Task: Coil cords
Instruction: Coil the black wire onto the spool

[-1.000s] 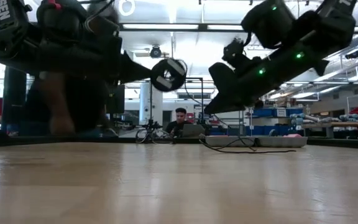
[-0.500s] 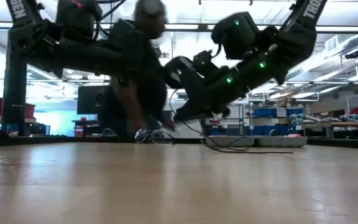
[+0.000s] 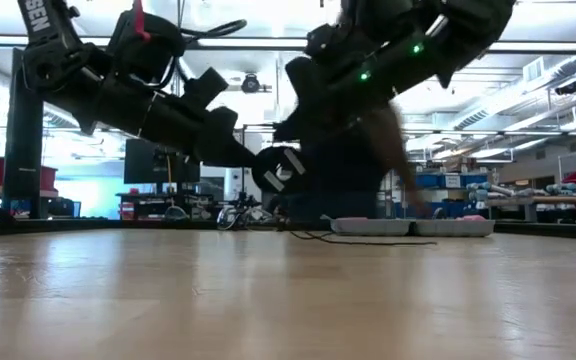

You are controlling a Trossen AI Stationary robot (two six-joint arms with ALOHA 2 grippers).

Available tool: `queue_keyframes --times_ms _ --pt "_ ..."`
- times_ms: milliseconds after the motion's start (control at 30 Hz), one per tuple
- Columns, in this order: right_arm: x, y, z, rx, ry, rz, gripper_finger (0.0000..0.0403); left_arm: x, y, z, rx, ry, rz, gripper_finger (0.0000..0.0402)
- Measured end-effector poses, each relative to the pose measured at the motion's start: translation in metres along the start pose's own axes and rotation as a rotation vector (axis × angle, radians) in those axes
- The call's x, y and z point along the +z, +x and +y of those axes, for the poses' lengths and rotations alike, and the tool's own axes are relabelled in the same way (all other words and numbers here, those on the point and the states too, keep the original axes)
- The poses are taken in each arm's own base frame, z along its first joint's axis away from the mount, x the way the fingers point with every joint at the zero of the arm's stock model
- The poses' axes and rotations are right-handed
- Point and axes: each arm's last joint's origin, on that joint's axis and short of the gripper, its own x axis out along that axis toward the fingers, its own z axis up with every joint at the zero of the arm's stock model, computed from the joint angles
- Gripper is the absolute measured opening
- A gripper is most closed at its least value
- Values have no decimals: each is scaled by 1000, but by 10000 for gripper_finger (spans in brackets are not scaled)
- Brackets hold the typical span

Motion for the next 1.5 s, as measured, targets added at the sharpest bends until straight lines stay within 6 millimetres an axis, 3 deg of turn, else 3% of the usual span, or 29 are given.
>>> queue_keyframes --times_ms 133,333,533,700,800,900,1133,1333,1500 --pt "3 -10 -8 -88 -46 72 2 1 0 -3 -74 -9 -4 0" --pt "-15 -17 -18 -145 -71 282 27 2 -6 -2 -114 -84 -33 0" --pt "-27 -23 -14 -142 -71 330 53 1 -31 12 -122 -196 -179 0" --pt "-50 -33 -9 -126 -46 348 66 -4 -48 21 -127 -281 -285 0" --pt "-65 -49 -5 -98 -68 342 66 -8 -52 24 -130 -304 -289 0" --pt "-67 -72 -7 -77 -29 285 60 -11 -55 25 -131 -309 -290 0" --pt "-82 -112 -32 -60 96 125 62 -7 -56 25 -133 -319 -321 0" --pt "-95 -103 -49 -116 212 -6 77 -6 -55 25 -130 -300 -328 0" --pt "-95 -72 -44 -95 136 -60 115 -2 -54 25 -130 -305 -356 0"
